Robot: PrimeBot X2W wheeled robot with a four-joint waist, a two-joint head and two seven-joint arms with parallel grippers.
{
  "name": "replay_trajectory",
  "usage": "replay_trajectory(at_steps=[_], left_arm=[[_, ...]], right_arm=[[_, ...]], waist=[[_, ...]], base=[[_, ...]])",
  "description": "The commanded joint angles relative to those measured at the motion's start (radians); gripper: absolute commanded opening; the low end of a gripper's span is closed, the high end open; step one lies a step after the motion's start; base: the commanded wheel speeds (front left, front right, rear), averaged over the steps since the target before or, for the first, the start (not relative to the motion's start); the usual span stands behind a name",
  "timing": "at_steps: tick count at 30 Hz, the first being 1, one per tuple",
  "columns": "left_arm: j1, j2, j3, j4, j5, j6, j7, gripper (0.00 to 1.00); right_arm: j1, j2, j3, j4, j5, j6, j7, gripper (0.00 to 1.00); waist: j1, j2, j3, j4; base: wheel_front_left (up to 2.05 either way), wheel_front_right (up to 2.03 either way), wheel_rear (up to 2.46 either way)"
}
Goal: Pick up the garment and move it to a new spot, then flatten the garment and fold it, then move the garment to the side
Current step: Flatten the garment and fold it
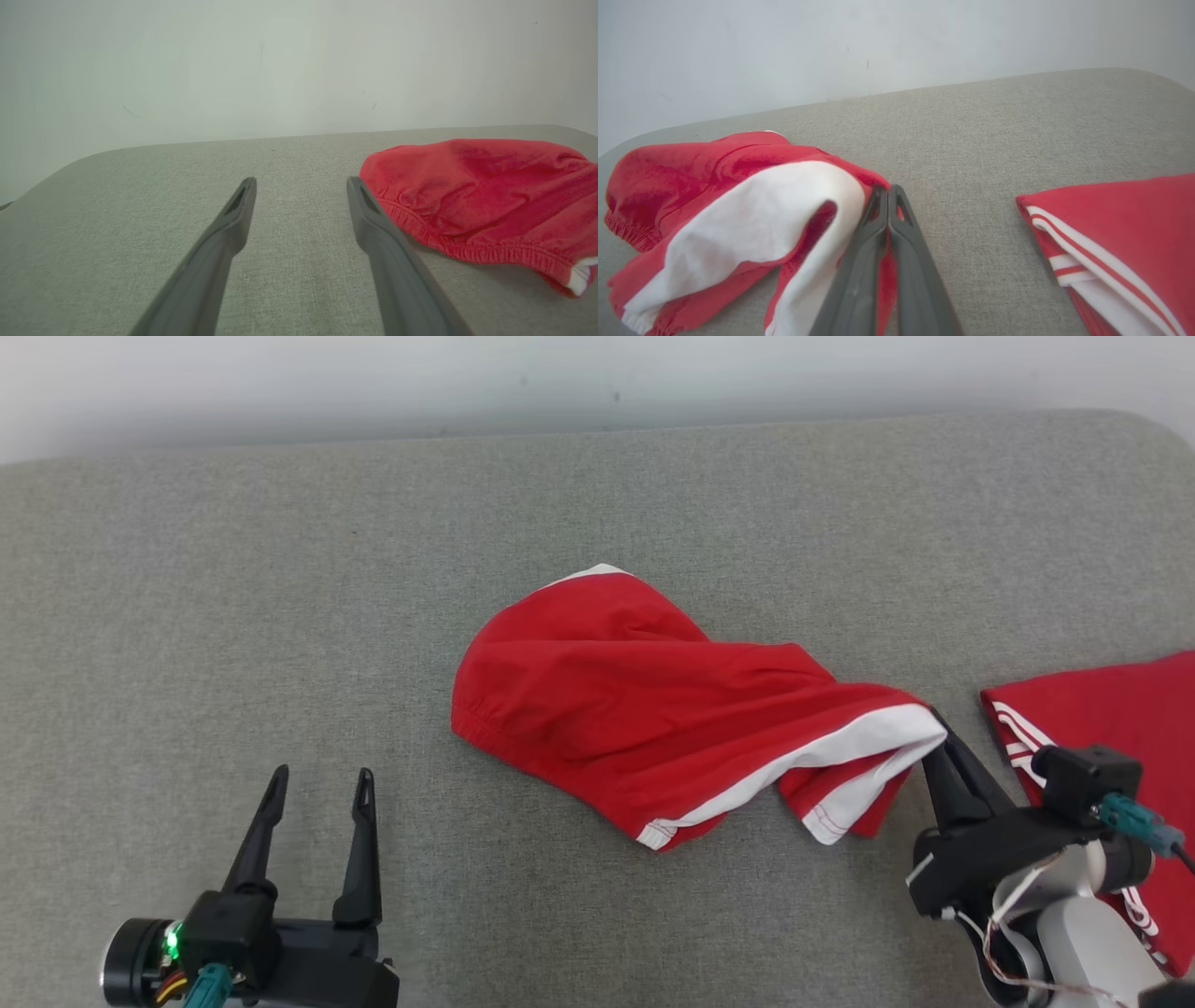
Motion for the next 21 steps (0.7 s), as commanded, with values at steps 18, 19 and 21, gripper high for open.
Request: replay_trajectory(at_steps=[18,19,21], left_arm=[[0.041,-0.023,-0.019,-0.014,-0.017,0.001,-0.012,1.0],[0.047,-0.02,-0.015,-0.015,-0.019,0.003,-0.013,1.0],[0.059,-0.017,-0.01,-0.021,-0.022,0.008,-0.013,1.0]], right_arm=[[0.027,-0.005,-0.11,0.072,0.03,-0.001,-0.183,1.0],[0.041,-0.001,-0.118,0.045,0.015,-0.001,-0.189,1.0],[0.07,0.011,-0.128,-0.014,-0.006,-0.001,-0.189,1.0]], waist=[[0.0,-0.0001,-0.057,-0.007],[0.0,-0.0001,-0.062,-0.008],[0.0,-0.0001,-0.071,-0.011]], base=[[0.0,0.0,0.0],[0.0,0.0,0.0],[0.0,0.0,0.0]])
